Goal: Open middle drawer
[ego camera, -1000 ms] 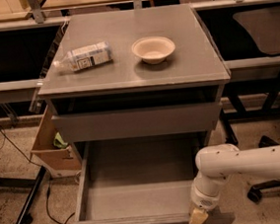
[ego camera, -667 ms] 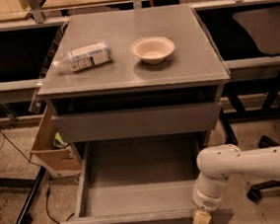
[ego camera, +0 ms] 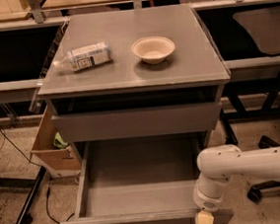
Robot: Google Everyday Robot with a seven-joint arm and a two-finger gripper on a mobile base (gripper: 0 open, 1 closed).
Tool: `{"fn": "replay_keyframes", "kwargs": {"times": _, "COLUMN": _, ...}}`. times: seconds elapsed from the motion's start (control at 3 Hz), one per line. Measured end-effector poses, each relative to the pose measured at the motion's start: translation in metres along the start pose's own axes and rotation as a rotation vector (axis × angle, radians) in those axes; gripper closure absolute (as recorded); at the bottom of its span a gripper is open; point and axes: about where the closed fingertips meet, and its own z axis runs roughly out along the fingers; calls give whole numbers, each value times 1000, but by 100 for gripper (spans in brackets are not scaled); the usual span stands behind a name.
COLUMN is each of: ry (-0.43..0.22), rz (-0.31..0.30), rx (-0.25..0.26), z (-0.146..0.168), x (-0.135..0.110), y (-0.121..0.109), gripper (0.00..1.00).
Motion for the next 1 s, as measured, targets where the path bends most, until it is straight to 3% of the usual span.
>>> {"fn": "replay_keyframes", "kwargs": {"times": 1.0, "ry": 70, "rz": -63, "rx": -132, "z": 28, "x": 6, "y": 24, "gripper": 0}}
